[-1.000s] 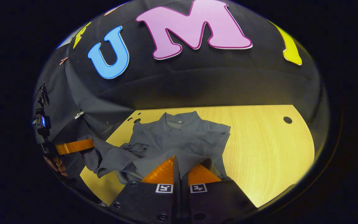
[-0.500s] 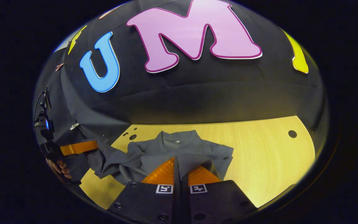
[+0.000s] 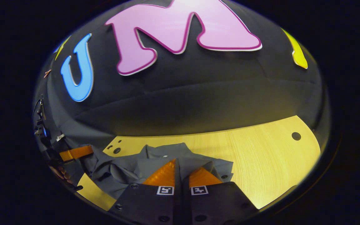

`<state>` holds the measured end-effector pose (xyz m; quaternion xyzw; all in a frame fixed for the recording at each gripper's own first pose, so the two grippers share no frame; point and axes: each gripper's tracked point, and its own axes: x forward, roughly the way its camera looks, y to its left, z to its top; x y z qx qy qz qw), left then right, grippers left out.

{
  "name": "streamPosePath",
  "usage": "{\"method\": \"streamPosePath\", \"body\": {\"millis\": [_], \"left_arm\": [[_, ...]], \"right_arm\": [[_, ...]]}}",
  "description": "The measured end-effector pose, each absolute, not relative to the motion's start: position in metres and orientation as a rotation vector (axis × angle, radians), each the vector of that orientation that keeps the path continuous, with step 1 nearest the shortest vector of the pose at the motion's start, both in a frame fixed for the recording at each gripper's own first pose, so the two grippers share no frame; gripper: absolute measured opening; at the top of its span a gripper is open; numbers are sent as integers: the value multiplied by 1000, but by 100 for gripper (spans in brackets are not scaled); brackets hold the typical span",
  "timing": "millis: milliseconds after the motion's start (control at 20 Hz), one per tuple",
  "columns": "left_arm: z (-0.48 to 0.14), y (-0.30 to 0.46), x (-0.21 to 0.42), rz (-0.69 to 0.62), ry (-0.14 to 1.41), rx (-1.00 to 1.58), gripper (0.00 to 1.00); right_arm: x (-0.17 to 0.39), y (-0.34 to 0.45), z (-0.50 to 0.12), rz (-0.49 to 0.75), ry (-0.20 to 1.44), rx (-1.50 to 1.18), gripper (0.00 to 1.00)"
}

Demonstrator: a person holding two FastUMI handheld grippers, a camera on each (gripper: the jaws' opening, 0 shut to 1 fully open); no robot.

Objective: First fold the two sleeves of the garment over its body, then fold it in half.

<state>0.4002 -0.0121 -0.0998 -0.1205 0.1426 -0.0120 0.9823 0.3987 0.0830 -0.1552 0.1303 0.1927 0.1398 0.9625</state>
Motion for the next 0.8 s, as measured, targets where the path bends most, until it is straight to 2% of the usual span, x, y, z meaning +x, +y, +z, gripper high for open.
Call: {"method": "streamPosePath", "body": {"millis": [150, 400, 450, 500, 650, 700, 800], "left_arm": [[-118, -17, 431, -23, 279, -217, 5], [-137, -12, 471, -16, 276, -268, 5], [-141, -10, 476, -16, 281, -272, 9], [-143, -8, 482, -12, 287, -267, 6], [-149, -7, 491, -17, 295, -209, 12], [-148, -10, 493, -21, 296, -182, 16], [-147, -15, 493, -30, 301, -148, 21]], "right_arm": [[426, 83, -177, 229, 415, 313, 5], [461, 91, -201, 225, 443, 253, 5], [467, 90, -203, 222, 440, 256, 5], [472, 89, -205, 219, 439, 262, 5], [485, 90, -214, 206, 449, 269, 6], [484, 89, -218, 201, 459, 274, 12], [485, 87, -224, 196, 478, 287, 15]]}}
